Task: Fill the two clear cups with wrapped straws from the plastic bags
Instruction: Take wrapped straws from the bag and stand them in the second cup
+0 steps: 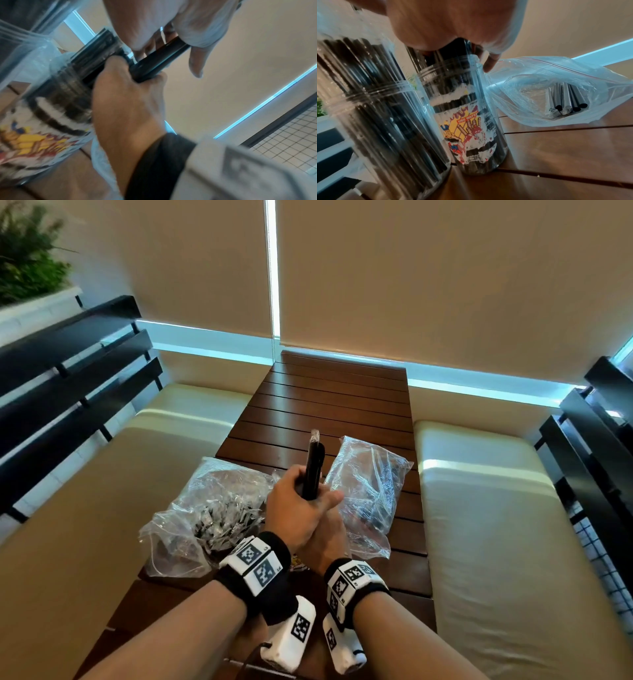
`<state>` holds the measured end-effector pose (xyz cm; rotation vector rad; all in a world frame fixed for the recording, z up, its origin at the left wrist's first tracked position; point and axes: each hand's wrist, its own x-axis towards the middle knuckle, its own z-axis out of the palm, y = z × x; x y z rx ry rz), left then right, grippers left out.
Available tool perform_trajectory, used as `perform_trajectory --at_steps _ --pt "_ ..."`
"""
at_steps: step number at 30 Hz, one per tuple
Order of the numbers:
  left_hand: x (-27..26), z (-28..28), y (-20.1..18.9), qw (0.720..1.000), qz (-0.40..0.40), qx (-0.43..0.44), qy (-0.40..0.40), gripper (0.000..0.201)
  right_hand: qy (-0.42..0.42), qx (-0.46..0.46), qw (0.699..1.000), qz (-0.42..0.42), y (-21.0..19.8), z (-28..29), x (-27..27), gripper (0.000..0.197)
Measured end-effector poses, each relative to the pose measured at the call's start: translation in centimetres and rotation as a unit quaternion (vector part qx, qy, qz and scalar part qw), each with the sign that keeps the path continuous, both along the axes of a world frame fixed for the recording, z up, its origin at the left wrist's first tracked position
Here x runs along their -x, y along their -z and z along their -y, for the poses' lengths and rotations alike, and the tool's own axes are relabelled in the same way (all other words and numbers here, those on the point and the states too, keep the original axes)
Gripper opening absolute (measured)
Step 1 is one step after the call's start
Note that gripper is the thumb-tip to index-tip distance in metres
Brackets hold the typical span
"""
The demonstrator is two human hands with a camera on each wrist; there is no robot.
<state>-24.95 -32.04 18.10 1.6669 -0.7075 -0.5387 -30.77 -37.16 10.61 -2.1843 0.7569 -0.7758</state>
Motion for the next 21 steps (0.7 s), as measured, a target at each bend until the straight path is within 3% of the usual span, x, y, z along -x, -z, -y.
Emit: perform_trajectory --at_steps 2,4,8,12,16,19,21 --pt "-0.1 0.3 -1.0 1.0 0.011 0.027 0.007 0.042 0.012 0.009 0.999 -0.032 1.2 -0.1 -0.2 0.051" --pt "-0.3 0.8 -1.8 0.999 0.029 0.045 0.005 0.037 0.044 -0.042 0.997 -0.055 2.2 0.0 -0.4 0.061" --pt "-0.5 1.1 -0.9 0.999 0.048 0.008 -0.001 0.032 0.024 -0.025 0.995 -0.091 2.3 0.3 -0.2 0.054" --pt "0.1 0.2 1.4 0.996 0.073 -0.056 -0.003 0.019 -0.025 0.015 0.998 -0.062 0.5 0.1 -0.3 0.055" --pt "-0.2 0.0 0.1 0.994 0.097 -0.041 -0.01 0.041 -0.025 0.046 0.993 -0.11 2.0 0.0 -0.2 0.058" --pt "-0.7 0.2 -1.7 0.975 0.218 0.038 0.011 0.052 -0.016 0.008 0.996 -0.088 2.4 0.1 0.3 0.062" --pt "-0.9 0.3 -2.0 0.938 0.341 0.04 0.044 0.034 -0.016 0.02 0.995 -0.095 2.1 0.2 0.0 0.06"
